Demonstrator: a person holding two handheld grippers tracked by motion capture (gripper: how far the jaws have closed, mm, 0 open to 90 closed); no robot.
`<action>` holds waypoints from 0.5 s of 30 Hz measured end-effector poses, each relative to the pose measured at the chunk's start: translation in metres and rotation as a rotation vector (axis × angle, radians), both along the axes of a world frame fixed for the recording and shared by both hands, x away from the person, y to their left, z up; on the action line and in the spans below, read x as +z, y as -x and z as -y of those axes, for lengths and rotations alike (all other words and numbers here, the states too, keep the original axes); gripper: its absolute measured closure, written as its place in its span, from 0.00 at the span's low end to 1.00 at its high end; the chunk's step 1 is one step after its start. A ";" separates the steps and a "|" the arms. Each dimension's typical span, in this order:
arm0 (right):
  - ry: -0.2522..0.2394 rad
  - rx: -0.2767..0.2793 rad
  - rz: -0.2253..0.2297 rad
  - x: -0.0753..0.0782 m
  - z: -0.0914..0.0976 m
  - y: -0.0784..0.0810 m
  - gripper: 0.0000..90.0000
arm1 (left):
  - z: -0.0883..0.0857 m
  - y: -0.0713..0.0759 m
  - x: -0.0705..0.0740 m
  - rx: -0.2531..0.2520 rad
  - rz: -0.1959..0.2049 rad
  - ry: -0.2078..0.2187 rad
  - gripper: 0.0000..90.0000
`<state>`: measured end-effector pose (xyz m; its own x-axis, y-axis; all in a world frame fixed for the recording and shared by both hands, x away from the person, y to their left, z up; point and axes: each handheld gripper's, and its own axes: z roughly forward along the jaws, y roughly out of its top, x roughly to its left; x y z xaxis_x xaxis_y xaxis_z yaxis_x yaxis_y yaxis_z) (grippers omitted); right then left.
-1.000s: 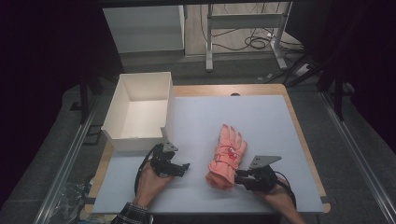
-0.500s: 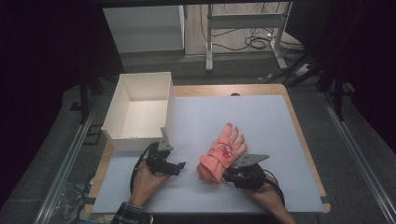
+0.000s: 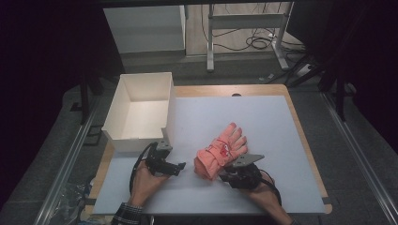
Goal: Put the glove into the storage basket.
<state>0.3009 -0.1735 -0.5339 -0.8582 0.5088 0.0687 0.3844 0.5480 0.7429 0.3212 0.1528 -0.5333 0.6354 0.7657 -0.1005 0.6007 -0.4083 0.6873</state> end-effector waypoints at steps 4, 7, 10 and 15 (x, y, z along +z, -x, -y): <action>0.019 -0.018 0.018 0.001 0.006 0.000 0.64 | 0.002 0.001 0.005 -0.016 -0.008 0.022 0.06; 0.029 -0.041 0.031 0.002 0.014 -0.001 0.63 | 0.004 0.003 0.011 -0.026 -0.005 0.032 0.06; 0.038 -0.076 0.045 0.003 0.027 -0.005 0.61 | 0.004 0.004 0.019 -0.039 -0.003 0.055 0.06; 0.048 -0.138 0.056 0.005 0.046 -0.012 0.57 | 0.010 0.007 0.033 -0.074 -0.007 0.071 0.04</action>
